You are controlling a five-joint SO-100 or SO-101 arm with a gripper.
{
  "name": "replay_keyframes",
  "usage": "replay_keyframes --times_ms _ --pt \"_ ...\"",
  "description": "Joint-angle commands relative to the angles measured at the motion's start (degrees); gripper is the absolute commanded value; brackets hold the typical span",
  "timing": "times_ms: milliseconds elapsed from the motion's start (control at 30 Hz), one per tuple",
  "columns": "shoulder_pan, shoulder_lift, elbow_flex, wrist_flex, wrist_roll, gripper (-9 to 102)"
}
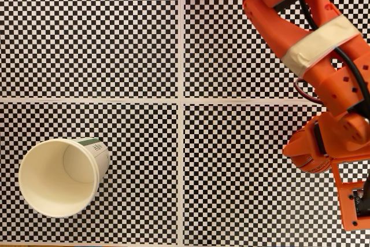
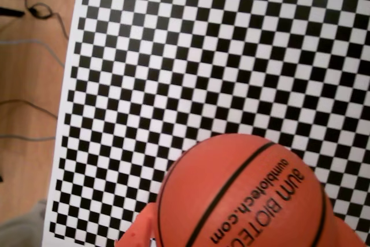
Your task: Grasp basketball and place into cup.
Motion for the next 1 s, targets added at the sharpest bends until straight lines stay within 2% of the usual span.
replay_keyframes --times_ms 0,233,467,733,967 --pt "0.2 1.4 -14.2 0.7 0.3 28" --pt "1.6 4.2 -14.2 5.1 0.6 21" --pt "4.0 11.6 -14.2 14.2 0.0 22" --pt "9.4 17.7 -12.0 14.2 -1.7 28" --pt "15.5 21.9 -10.5 14.2 -6.8 29"
